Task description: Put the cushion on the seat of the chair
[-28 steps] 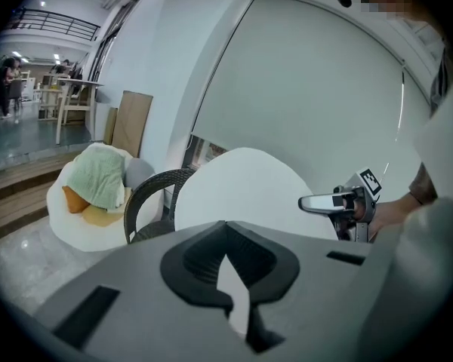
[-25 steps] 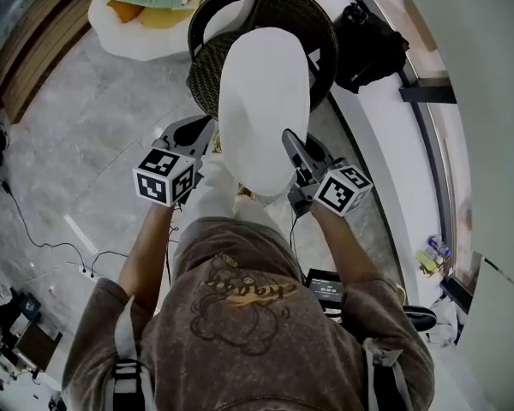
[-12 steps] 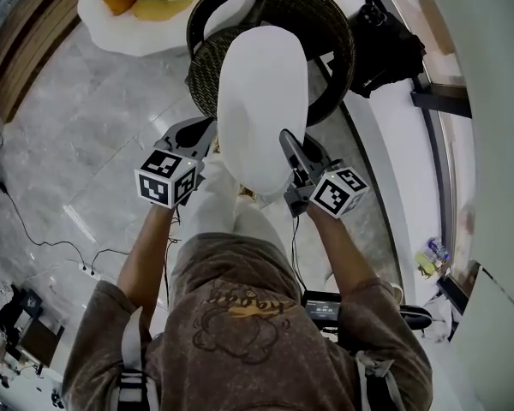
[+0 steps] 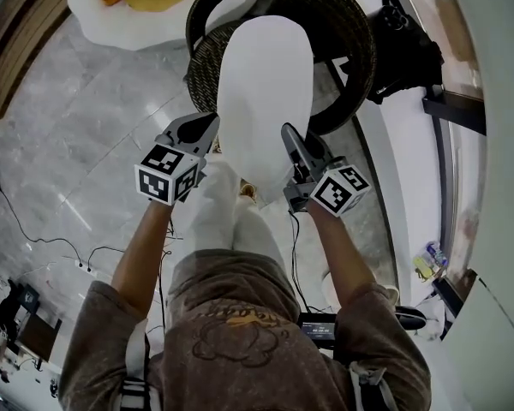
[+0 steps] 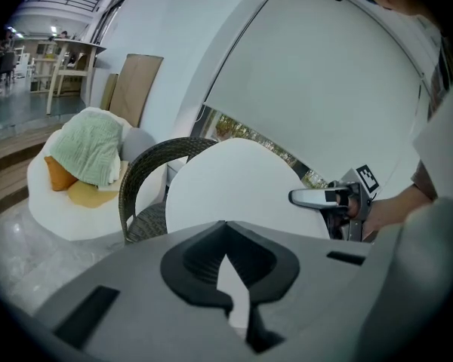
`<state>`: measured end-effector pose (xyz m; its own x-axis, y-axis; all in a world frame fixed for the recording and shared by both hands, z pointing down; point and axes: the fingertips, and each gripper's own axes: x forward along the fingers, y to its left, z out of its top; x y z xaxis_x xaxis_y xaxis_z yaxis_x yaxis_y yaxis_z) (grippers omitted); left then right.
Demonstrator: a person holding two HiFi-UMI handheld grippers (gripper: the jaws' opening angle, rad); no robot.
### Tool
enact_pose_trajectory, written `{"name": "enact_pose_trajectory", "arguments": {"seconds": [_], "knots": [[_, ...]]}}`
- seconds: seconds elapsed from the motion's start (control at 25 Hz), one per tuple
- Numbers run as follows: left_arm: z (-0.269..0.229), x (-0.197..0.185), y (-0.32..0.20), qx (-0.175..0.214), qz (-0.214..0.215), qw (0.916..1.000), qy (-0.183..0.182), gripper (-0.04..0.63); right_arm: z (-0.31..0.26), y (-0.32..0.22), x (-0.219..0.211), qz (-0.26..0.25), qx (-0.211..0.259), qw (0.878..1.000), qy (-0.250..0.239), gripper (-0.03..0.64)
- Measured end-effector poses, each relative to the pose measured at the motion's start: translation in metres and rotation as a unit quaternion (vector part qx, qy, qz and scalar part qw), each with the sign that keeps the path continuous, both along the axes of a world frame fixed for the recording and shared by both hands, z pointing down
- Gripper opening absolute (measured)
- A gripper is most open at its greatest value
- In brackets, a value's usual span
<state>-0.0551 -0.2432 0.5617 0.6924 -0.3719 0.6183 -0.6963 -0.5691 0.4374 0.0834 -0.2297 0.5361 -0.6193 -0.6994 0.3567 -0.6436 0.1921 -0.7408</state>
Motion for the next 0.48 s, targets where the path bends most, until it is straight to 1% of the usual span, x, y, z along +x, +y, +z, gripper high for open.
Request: {"name": "enact_pose_trajectory", "arguments": {"seconds": [0.24,0.48], "knots": [[0.033,-0.002,-0.016,-0.011,0.002,0.9999,0.002,0.005,0.036,-0.017,-0.004,0.009,-0.012,1.0,-0.006,0.071],[0.066,-0.004,-0.028,-0.025,0.006,0.9997,-0.004,0.005,0.073,-0.036,-0.006,0.02,-0.021,0.999,-0.022,0.071]]}}
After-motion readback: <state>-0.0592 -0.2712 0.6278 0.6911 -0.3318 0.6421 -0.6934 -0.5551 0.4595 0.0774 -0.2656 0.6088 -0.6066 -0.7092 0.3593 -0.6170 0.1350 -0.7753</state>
